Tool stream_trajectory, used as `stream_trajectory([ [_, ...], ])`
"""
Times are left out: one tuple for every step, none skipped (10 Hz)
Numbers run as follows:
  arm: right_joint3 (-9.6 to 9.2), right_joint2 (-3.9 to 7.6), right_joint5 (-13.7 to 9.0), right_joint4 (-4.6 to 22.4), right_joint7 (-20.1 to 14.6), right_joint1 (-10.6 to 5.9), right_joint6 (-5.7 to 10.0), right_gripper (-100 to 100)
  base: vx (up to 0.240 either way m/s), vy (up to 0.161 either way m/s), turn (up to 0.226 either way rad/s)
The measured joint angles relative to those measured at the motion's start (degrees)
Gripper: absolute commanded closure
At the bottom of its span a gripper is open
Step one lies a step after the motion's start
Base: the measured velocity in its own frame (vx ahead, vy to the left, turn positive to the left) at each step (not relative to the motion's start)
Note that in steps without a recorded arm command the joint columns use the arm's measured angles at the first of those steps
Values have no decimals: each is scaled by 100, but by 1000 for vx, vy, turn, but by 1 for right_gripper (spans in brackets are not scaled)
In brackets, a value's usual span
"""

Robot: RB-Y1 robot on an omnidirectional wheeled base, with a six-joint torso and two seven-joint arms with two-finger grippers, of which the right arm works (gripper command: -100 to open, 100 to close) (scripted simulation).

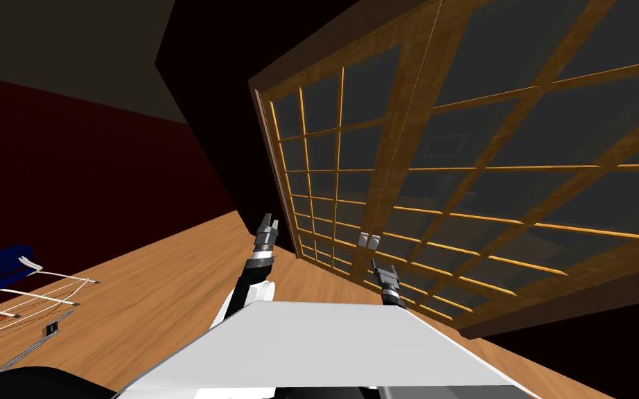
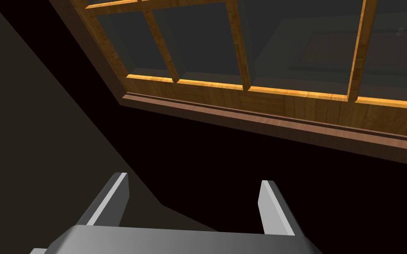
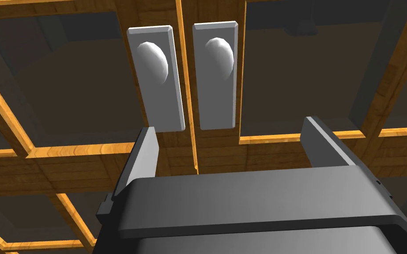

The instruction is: Pull the door open

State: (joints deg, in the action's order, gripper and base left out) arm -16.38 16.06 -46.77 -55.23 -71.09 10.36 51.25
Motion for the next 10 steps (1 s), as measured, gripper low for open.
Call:
stream_trajectory([
  [0,4,-8,6,-17,-5,0,-100,-73,10,-68],
  [-7,-5,-2,105,-37,29,37,-100,-160,34,-81],
  [1,-2,-11,148,-44,83,50,-100,-178,23,-57],
  [8,36,-20,250,-93,113,64,-100,-173,15,-66],
  [33,58,-40,246,-98,210,51,-100,-193,29,-84],
  [60,77,-61,312,-98,279,42,-100,-172,10,-73],
  [93,105,-87,305,-87,385,18,-100,-165,-1,-95],
  [148,174,-130,274,-81,524,-36,-100,-116,9,-43],
  [158,192,-136,325,-101,603,-25,-100,-74,15,-28],
  [160,195,-135,446,-141,614,22,-100,-111,13,-89],
])
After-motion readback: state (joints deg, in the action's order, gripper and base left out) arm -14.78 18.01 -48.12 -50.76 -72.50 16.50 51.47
